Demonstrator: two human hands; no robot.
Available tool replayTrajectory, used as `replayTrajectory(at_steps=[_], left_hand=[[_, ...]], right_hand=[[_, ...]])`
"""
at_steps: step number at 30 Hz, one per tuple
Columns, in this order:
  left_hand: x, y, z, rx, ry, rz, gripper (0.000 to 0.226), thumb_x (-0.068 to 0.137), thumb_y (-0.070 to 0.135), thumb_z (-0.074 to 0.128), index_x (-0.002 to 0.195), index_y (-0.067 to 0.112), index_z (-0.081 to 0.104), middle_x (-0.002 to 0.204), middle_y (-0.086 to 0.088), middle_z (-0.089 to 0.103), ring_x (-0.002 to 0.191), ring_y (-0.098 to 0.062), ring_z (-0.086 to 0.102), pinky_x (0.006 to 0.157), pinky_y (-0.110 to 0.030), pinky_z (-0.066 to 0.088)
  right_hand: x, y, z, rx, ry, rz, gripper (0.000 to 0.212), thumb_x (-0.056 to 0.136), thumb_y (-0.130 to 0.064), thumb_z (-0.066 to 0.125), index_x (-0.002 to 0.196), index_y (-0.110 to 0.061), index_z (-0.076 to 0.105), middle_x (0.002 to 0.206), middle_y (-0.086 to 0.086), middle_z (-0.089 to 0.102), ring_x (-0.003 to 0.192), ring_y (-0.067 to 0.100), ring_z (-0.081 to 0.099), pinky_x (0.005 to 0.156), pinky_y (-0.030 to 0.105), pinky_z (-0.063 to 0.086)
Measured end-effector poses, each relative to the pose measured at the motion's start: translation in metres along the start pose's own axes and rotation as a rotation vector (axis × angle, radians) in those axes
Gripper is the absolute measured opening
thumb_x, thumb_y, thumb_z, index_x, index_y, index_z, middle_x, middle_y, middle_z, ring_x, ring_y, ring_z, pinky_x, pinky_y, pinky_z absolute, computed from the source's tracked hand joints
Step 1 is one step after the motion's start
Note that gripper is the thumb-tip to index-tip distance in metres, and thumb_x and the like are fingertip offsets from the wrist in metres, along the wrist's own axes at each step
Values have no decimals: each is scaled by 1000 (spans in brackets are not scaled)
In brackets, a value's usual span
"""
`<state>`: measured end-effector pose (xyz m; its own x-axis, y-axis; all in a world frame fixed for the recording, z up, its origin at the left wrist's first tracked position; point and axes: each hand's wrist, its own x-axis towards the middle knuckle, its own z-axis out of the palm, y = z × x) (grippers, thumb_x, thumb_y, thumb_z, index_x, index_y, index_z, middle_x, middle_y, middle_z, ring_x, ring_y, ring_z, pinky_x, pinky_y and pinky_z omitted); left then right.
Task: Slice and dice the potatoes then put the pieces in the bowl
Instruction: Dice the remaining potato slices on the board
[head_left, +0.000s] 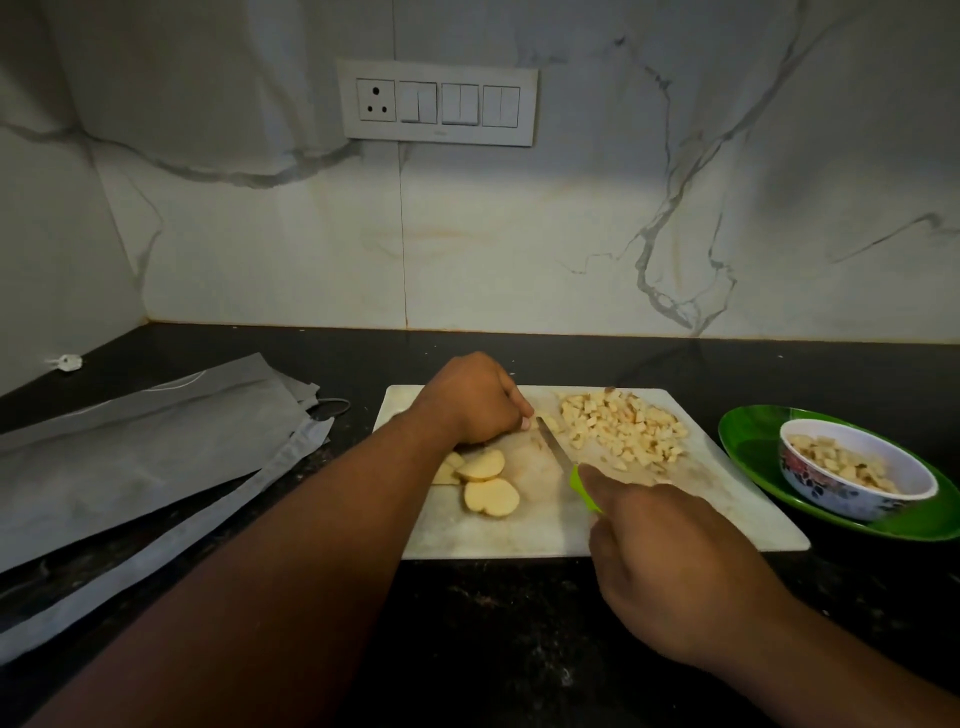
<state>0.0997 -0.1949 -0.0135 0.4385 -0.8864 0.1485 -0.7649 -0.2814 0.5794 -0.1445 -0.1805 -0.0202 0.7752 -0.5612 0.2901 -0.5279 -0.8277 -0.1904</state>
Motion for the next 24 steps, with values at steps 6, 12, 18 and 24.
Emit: replayTrajectory(at_steps=[6,12,18,24], left_hand=[[-4,-6,-2,-71,15,-7,11,80,24,90,89,27,84,88,13,78,88,-3,69,94,-31,59],[-4,-8,-1,-103,26,-84,11,77,31,92,83,25,85,78,10,77,80,-8,72,84,-35,62],[1,-11,0,-125,5,-105,13,74,29,94,83,24,85,79,8,79,85,-11,73,89,-39,61],[6,-9,-2,-152,-49,-156,16,74,28,95,85,22,85,87,2,80,93,-17,73,96,-43,59]], right_hand=[[-11,-3,-12,85,97,44,56,100,-39,36,155,-34,27,101,-7,69,85,10,61,73,28,46],[37,-11,6,21,116,71,47,97,-32,40,143,-27,45,109,-1,69,97,20,64,82,37,54],[40,-10,18,2,60,38,49,97,-29,41,145,-25,45,106,1,69,93,20,64,80,36,54],[11,-1,8,7,22,46,56,99,-33,39,154,-32,29,108,-6,69,94,13,62,80,29,49]])
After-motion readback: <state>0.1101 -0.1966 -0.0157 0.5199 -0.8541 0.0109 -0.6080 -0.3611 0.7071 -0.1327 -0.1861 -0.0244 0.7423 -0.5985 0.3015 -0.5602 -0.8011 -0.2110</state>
